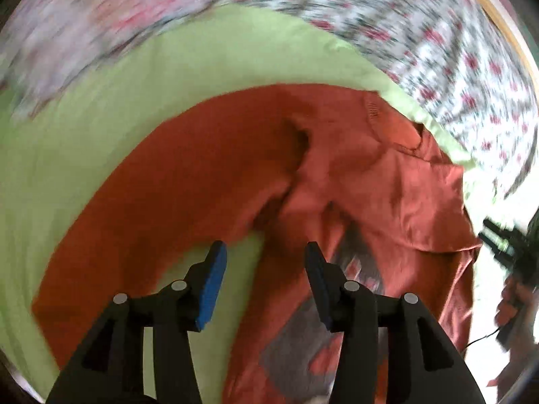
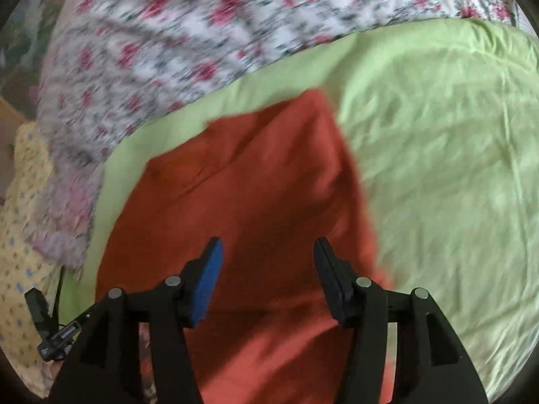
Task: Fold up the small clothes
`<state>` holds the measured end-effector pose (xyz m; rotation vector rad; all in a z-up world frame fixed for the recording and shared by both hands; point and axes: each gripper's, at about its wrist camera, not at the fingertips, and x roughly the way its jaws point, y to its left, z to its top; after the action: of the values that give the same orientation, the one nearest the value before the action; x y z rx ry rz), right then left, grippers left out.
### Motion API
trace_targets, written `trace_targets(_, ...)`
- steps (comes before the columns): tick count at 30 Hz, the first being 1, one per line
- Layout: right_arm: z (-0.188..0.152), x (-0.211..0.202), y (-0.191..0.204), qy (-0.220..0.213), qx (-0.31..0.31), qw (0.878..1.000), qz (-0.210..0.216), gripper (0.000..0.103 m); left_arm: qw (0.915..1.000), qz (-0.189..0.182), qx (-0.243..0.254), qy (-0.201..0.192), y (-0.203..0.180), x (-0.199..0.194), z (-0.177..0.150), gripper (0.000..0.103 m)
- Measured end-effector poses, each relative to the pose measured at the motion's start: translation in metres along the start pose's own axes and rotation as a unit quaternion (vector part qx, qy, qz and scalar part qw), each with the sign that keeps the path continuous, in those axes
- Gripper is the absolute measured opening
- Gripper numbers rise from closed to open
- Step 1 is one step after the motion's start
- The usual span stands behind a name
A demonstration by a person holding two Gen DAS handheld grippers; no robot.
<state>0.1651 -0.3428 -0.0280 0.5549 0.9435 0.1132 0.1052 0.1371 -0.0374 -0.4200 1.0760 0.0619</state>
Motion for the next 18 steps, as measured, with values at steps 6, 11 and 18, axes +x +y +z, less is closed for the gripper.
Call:
trace_targets(6,-0.047,0.014,0.051,0.047,-0.034,0.998,0.027,0.057,0.9971,0.018,-0.074,0.0,0.063,-0.045,-0.05,0.049)
trace_targets(11,-0.063,0.034,0.088,0.073,-0.049,0.996,0.034,0.057,0.9936,0.062,-0.094,-0.009,0.108,-0.083,-0.08,0.052)
trace_targets(18,-0.073,0.043,0.111,0.091,-0.049,0.994,0.046,0.057,0.9868,0.092,-0.132,0.015,0.16,-0.084,-0.105,0.057)
